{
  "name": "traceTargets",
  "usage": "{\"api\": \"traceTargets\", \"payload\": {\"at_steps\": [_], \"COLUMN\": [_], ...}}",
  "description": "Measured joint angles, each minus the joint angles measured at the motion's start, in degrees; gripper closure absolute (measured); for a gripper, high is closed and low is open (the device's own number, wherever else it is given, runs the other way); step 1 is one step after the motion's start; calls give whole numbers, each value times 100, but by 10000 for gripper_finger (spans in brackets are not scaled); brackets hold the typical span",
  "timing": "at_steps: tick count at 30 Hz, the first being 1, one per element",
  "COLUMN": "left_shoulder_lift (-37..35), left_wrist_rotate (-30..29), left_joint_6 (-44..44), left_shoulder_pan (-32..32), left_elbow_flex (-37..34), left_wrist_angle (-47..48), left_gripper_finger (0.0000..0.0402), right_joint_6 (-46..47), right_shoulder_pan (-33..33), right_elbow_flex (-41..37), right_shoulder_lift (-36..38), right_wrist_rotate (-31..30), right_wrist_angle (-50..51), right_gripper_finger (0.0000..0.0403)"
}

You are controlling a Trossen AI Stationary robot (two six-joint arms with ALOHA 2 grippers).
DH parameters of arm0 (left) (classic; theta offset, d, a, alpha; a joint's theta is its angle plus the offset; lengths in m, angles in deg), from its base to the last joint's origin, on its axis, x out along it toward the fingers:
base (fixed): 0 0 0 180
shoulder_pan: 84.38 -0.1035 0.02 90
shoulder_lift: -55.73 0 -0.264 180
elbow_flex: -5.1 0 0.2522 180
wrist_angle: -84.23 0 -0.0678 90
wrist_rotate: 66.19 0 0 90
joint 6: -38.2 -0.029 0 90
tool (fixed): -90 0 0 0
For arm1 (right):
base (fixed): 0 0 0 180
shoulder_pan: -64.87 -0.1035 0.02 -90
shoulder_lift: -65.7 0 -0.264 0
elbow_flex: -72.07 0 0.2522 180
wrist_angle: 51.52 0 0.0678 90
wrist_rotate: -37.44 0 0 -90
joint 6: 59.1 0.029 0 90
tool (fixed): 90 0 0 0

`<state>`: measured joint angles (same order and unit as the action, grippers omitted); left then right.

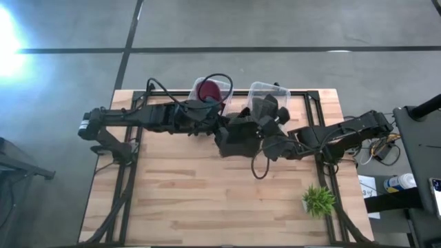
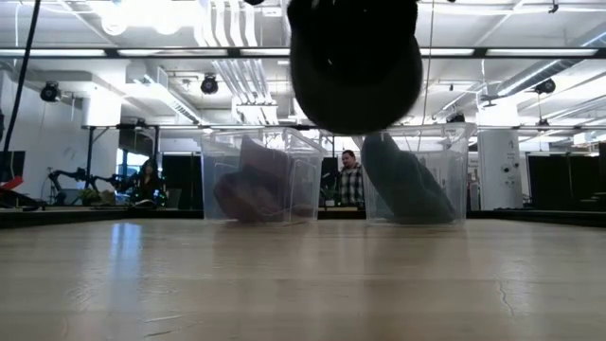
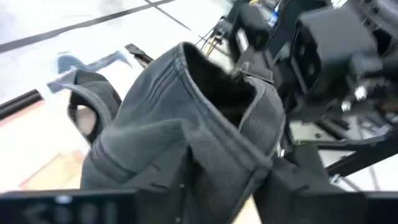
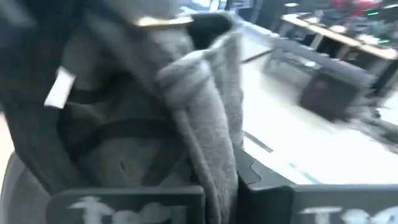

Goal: Pick & Place hat
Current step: Put the black cap into the right transparent bin

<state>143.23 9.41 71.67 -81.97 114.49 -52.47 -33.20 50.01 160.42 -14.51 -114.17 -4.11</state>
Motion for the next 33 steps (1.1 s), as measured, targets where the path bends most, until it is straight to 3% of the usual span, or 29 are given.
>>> {"api": "traceTargets", "payload": {"at_steps": [6, 13, 20, 28, 33], "left_shoulder_lift": [-284, -766, -905, -1243, -1677], "left_wrist_rotate": [-565, -1181, -1373, -1443, -1896], "left_joint_6": [-95, -430, 7, 1087, 1424], "left_shoulder_pan": [45, 341, 457, 491, 532], "left_elbow_flex": [-36, -311, -1129, -2257, -2643], "left_wrist_angle": [972, 1150, 1168, 1243, 1208], "left_gripper_finger": [173, 162, 161, 161, 161], "right_joint_6": [755, 259, -347, -1987, -1754], "right_shoulder_pan": [231, 1125, 2388, 3211, 3316], "right_elbow_flex": [-2, -2, -4, -2, 0], "right_shoulder_lift": [449, 1118, 1037, 1013, 1003], "right_wrist_rotate": [-642, -888, -98, 421, 751], "right_wrist_angle": [1016, 1110, 631, -1538, -783], "right_gripper_finger": [394, 394, 394, 394, 394]}}
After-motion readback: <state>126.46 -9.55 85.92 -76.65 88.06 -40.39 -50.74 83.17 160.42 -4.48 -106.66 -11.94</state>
